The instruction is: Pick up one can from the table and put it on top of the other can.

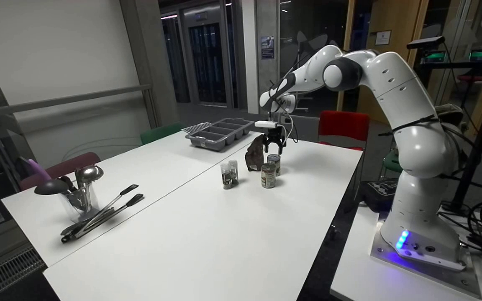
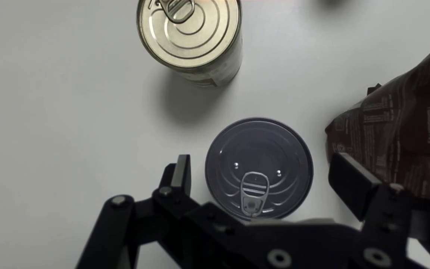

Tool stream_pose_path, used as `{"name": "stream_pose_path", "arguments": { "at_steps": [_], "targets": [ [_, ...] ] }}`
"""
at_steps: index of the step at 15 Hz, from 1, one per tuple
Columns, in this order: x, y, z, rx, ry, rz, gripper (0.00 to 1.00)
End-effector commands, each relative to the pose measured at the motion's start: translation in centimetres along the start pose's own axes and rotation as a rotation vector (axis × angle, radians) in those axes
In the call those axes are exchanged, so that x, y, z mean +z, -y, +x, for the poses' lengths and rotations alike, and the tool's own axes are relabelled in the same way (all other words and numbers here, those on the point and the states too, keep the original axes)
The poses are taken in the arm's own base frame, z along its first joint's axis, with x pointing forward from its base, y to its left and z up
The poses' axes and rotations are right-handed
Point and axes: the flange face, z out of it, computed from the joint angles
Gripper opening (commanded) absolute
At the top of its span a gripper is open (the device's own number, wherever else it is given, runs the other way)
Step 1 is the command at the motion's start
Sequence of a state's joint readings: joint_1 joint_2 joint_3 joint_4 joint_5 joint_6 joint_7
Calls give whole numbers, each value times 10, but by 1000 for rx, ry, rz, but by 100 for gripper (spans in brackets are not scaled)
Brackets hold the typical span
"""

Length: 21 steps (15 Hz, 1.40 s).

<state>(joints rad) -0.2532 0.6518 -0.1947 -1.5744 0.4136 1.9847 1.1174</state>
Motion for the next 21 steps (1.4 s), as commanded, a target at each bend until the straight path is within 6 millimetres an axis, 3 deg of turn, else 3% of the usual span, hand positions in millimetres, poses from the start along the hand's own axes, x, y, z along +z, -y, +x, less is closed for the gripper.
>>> {"name": "stream_pose_path", "arguments": {
  "at_steps": [1, 11, 21],
  "targets": [
    [-2, -1, 5, 12, 44, -15, 100],
    [5, -2, 16, 31, 48, -22, 100],
    [-17, 14, 15, 46, 21, 48, 100]
  ]
}}
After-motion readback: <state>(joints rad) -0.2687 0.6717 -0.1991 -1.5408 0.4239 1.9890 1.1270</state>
